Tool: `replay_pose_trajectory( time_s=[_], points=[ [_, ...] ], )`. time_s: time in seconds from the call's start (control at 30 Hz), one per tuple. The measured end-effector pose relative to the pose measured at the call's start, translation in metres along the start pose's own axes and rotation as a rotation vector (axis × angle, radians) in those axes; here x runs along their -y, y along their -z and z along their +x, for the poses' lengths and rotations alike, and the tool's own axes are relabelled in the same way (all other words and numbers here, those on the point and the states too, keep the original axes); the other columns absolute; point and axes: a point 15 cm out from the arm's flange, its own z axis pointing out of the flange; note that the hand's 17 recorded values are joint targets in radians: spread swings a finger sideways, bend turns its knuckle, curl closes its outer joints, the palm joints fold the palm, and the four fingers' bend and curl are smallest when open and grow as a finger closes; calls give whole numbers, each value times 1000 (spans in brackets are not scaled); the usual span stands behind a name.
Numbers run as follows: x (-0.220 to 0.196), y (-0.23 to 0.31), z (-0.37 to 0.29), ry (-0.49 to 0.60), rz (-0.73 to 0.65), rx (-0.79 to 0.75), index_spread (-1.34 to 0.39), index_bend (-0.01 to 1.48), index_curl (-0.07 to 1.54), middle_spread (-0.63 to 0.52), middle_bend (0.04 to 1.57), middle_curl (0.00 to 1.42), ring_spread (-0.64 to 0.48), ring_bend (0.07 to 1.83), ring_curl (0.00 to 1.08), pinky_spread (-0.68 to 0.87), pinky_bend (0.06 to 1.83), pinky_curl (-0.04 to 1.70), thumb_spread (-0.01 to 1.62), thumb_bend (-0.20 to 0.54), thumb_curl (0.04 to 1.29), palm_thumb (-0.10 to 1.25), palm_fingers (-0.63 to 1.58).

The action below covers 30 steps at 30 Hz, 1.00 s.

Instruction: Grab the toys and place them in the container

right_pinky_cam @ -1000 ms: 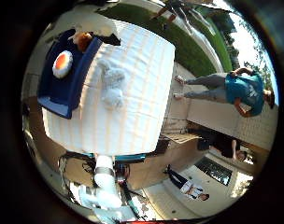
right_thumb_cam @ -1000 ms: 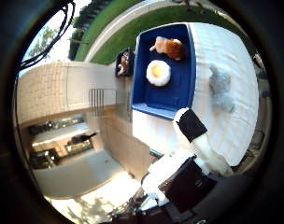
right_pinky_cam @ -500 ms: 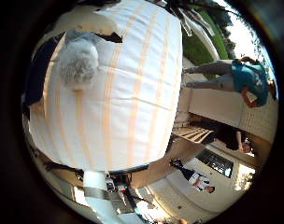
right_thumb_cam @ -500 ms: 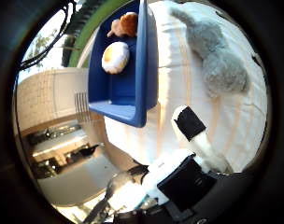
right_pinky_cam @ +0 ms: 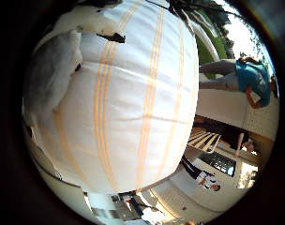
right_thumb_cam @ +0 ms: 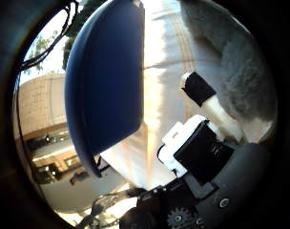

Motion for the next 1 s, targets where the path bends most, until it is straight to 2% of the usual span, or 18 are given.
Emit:
replay_pose_trajectory(
  time_s=[0.07,0.17,0.2,0.27,0.4,0.53,0.67,0.87,1.0],
  points=[
    [1,-4,0,2,-14,0,-122,103,212,-35,349,398,231,854,394,481,1142,405,1119,-15,432,771,766],
    [0,-9,4,8,-33,-10,-219,79,153,-78,590,502,153,1057,473,414,1218,457,1102,-16,443,810,1038],
    [1,-7,5,7,-31,-11,-234,84,143,-83,615,515,143,1074,478,407,1225,465,1100,-16,446,815,1033],
    [6,1,8,2,-12,-12,-296,140,120,-116,765,601,97,1206,547,380,1222,511,1092,-14,459,840,1034],
    [8,12,10,-2,18,-14,-421,239,90,-157,936,716,28,1290,613,319,1306,582,1077,-11,485,895,1097],
    [9,44,10,-8,92,-18,-528,405,85,-181,1024,800,-15,1334,649,264,1388,638,1070,0,525,980,1136],
    [-9,65,4,-7,59,-6,-621,551,89,-194,1074,864,-41,1368,673,224,1423,681,1082,-9,560,1002,1088],
    [-29,140,-9,10,9,9,-724,690,82,-205,1108,935,-60,1405,700,188,1453,729,1109,-11,602,1014,1038],
    [-35,194,-21,26,26,22,-779,747,65,-210,1121,973,-67,1429,715,171,1471,756,1127,-14,622,1008,1005]
  ],
)
